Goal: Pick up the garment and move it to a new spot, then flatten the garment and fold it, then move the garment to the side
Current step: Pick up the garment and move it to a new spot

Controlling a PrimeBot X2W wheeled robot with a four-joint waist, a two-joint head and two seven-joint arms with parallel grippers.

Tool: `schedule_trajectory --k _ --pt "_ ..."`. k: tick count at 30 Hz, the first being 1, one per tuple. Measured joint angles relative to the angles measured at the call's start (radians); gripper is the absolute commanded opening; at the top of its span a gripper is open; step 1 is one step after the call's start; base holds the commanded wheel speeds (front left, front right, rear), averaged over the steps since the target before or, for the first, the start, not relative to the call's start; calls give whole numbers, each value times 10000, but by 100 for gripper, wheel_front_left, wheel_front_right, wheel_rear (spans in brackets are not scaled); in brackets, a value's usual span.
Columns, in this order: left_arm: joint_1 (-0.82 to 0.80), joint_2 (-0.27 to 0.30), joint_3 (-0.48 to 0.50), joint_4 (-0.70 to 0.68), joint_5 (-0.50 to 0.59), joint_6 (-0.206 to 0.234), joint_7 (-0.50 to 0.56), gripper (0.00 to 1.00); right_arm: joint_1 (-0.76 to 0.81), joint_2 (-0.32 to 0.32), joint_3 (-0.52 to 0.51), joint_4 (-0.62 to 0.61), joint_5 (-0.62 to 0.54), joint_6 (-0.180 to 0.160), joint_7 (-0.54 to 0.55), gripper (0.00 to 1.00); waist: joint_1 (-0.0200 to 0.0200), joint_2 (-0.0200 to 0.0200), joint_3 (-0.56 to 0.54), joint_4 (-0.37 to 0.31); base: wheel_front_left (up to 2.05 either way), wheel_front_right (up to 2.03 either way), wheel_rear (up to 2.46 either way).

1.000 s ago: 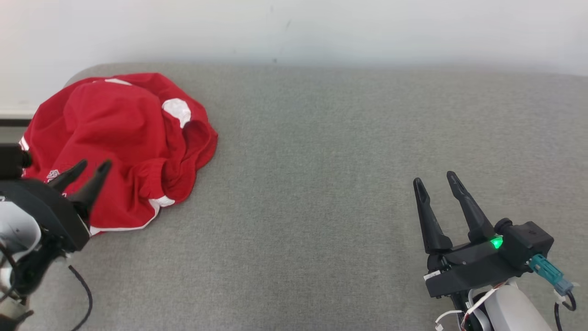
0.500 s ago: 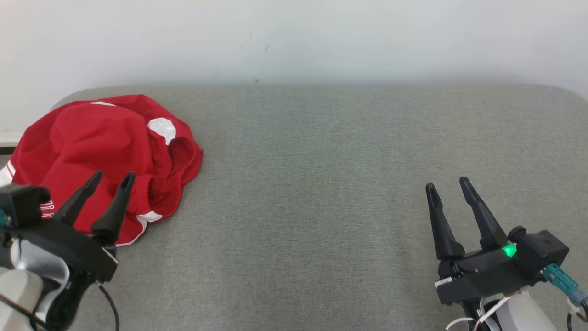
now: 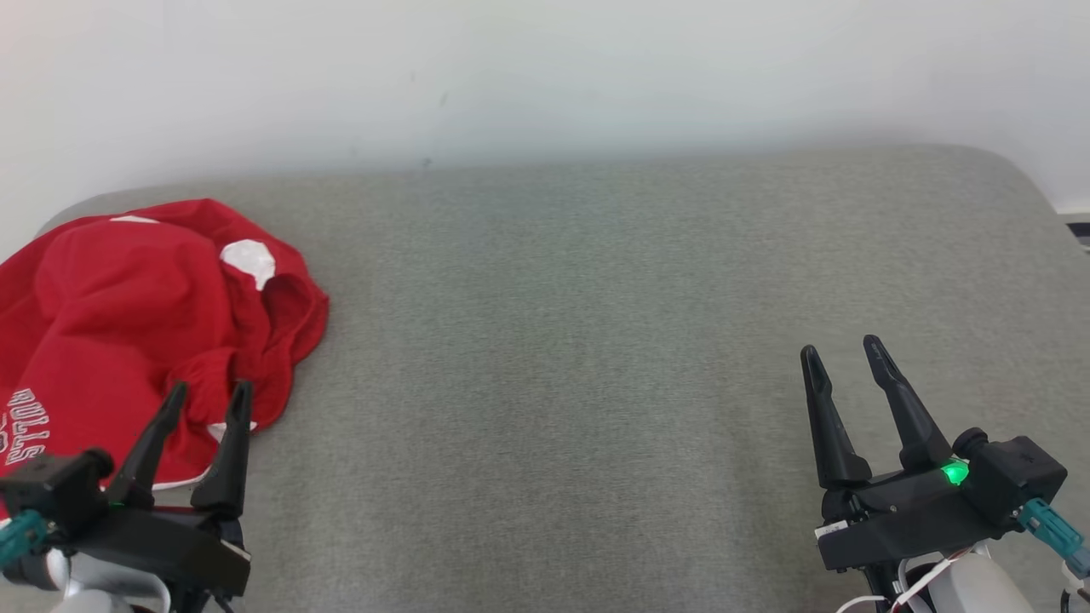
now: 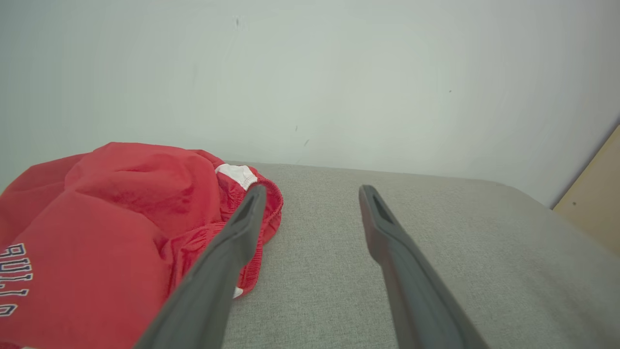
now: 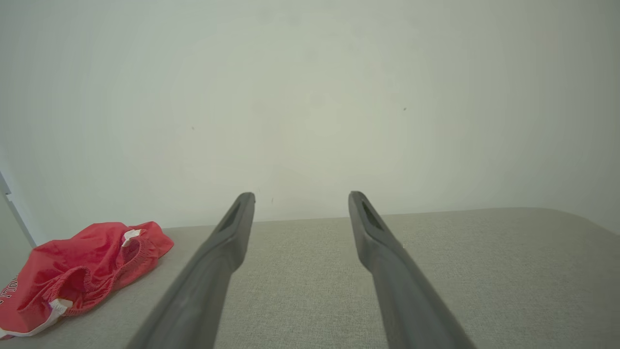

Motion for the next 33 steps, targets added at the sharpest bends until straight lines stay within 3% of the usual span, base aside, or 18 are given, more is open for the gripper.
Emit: schedule_trajectory --k 4,16,33 --pt "303 -274 94 -25 353 305 -111 100 16 12 -61 -33 -2 0 0 100 0 0 -49 -235 0 0 0" --pt "654 -1264 282 -311 1235 642 -128 100 398 -79 -487 -217 2 0 0 100 0 0 -190 -569 0 0 0" --pt "795 -1699 851 -401 2065 648 -130 100 414 -115 -506 -384 0 2 0 100 0 0 -237 -434 0 0 0"
